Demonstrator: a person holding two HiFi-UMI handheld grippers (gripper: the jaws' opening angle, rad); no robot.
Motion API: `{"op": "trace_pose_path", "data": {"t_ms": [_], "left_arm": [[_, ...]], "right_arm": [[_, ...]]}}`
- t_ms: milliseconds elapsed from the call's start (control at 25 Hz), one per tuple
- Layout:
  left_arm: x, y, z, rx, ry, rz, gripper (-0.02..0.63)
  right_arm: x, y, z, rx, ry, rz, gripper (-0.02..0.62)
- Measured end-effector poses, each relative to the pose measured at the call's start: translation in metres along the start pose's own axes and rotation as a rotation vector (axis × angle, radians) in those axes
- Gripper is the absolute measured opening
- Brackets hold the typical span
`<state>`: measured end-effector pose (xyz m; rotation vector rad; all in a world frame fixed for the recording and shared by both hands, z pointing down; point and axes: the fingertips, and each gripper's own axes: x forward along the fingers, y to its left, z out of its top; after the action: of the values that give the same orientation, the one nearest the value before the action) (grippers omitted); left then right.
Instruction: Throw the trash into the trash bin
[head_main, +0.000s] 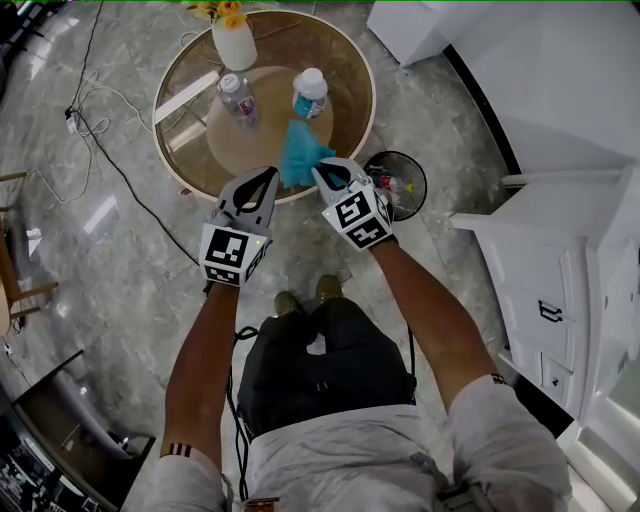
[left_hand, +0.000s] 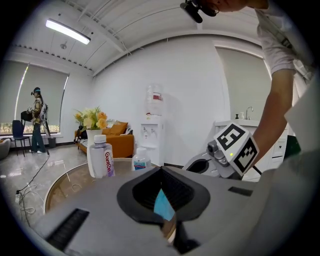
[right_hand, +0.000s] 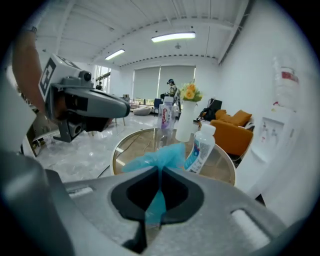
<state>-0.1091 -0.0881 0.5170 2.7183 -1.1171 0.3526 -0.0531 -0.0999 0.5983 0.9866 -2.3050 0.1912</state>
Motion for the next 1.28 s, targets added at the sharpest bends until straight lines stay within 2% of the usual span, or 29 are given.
{"op": "trace_pose_path", "data": {"t_ms": [280, 600, 800, 1040, 1280], "left_arm": [[0.012, -0.039, 0.032, 0.0, -0.037, -0.066, -0.002], [0.024, -0.089, 0.067, -0.015, -0.062, -0.125, -0.002], [0.036, -0.113, 0.08, -0.013, -0.071, -0.159, -0.002], [0.054, -0.131, 0.08, -0.011, -0.057, -0.186, -0.002], [0.068, -0.134, 0.071, -0.008, -0.043, -0.196, -0.002]], "right_arm": [[-0.073, -0.016, 0.012, 0.093, -0.125, -0.12, 0.002], [-0.159, -0.039, -0.001, 0.167, -0.155, -0.236, 0.002], [-0.19, -0.06, -0.027, 0.212, -0.125, -0.289, 0.002], [-0.204, -0.095, -0.081, 0.281, -0.051, -0.365, 0.002], [-0.196, -0.114, -0.129, 0.308, 0.053, -0.374, 0.003]]}}
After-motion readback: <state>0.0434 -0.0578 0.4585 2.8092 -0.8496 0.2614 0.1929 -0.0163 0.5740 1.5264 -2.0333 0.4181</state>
